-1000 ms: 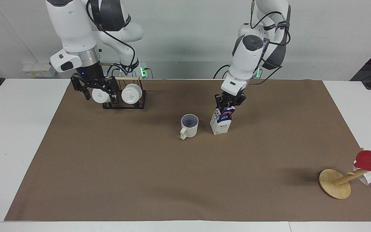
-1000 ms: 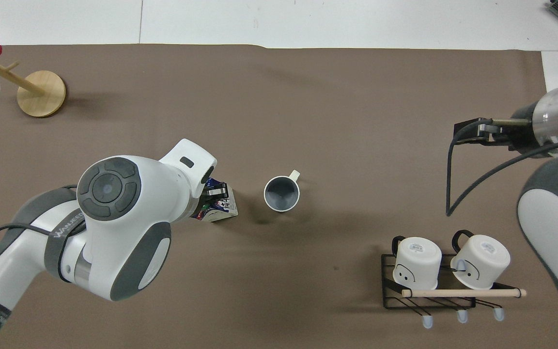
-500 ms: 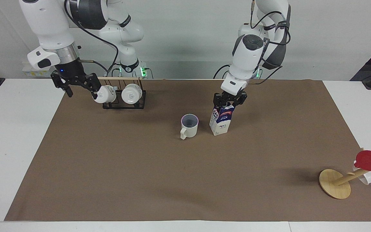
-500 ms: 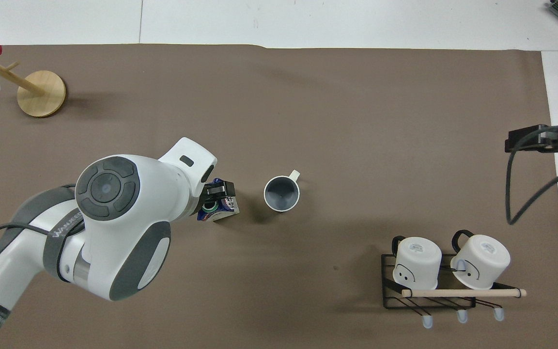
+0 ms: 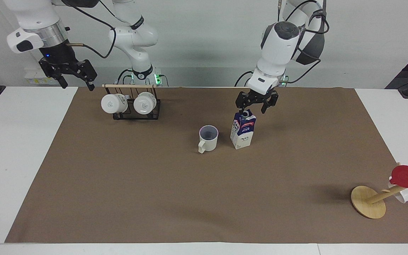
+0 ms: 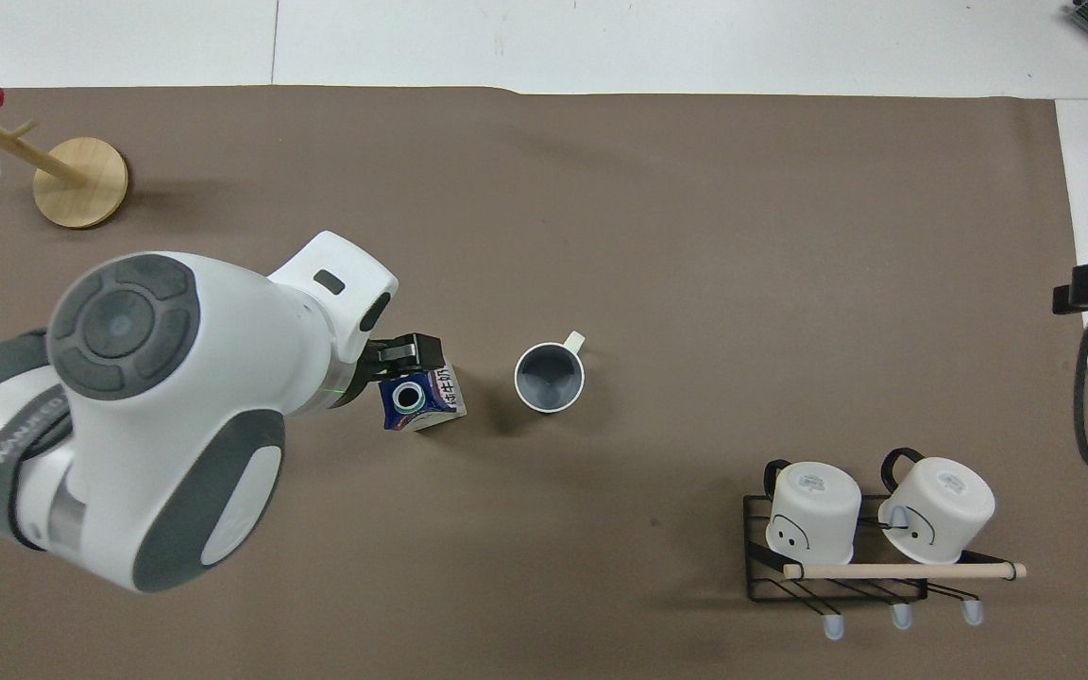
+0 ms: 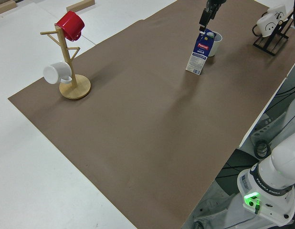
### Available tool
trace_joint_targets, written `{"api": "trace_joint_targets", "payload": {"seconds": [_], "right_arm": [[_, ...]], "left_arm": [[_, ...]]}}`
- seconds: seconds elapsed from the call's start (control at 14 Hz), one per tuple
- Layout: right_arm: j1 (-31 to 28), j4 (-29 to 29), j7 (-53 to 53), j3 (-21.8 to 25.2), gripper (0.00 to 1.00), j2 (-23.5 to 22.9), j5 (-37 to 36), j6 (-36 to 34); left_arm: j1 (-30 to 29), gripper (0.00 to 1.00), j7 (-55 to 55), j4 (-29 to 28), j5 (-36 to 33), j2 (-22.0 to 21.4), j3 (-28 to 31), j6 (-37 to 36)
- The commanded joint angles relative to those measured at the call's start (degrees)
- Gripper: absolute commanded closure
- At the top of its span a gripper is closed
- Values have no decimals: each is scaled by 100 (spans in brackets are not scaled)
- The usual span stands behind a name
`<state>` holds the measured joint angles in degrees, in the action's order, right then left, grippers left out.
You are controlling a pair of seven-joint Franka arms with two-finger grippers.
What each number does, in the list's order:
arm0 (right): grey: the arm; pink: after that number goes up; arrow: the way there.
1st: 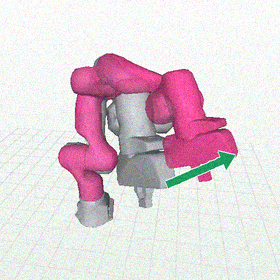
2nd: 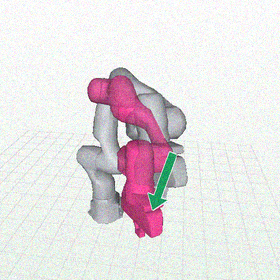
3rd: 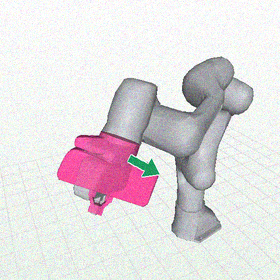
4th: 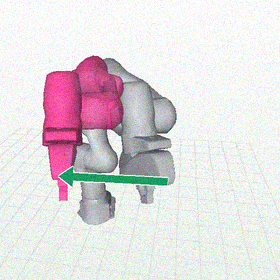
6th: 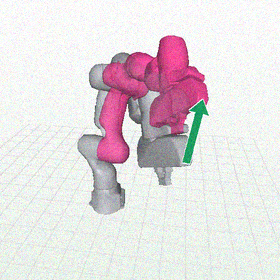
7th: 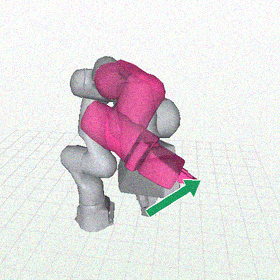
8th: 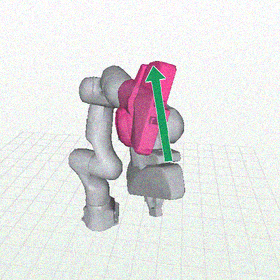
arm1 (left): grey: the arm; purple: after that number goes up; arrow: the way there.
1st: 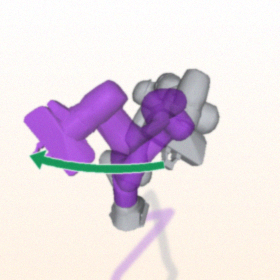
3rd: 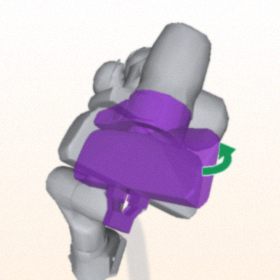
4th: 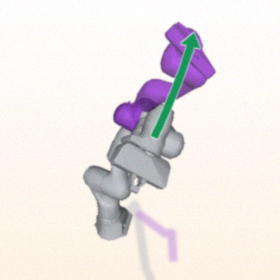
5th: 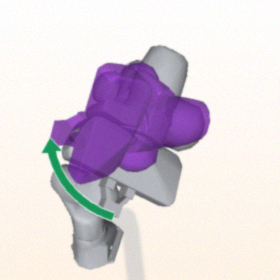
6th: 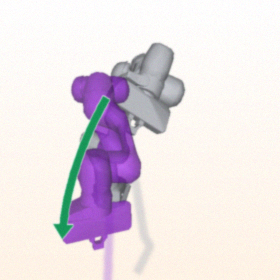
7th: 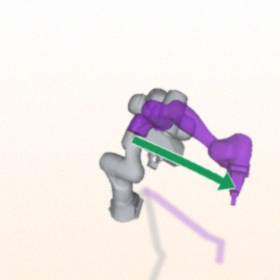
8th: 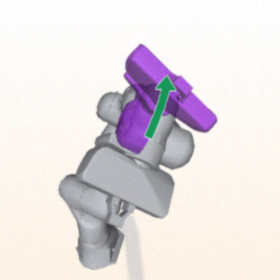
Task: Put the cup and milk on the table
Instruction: 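Open the left gripper and withdraw it from the carton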
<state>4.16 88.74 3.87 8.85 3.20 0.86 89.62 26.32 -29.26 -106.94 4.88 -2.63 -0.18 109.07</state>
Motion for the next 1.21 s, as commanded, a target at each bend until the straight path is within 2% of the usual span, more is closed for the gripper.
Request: {"api": "trace_joint_targets", "payload": {"seconds": [0.0,0.43,0.71,0.93,1.14], "right_arm": [[-3,196,-71,-76,0,128,116,-24],[32,47,-53,-129,0,58,-138,-208],[226,73,-18,-138,0,67,-368,-156],[252,126,245,-199,0,111,-359,-138],[252,187,175,-199,0,137,-385,-103]], "left_arm": [[-433,0,656,393,-5,-35,9,-604],[-1549,0,2282,429,-5,-527,35,-1492],[-2147,0,2916,779,-14,-554,26,-1984],[-2183,0,2970,964,-434,-554,9,-2178],[-2183,0,2970,1035,-480,-554,35,-2293]]}}
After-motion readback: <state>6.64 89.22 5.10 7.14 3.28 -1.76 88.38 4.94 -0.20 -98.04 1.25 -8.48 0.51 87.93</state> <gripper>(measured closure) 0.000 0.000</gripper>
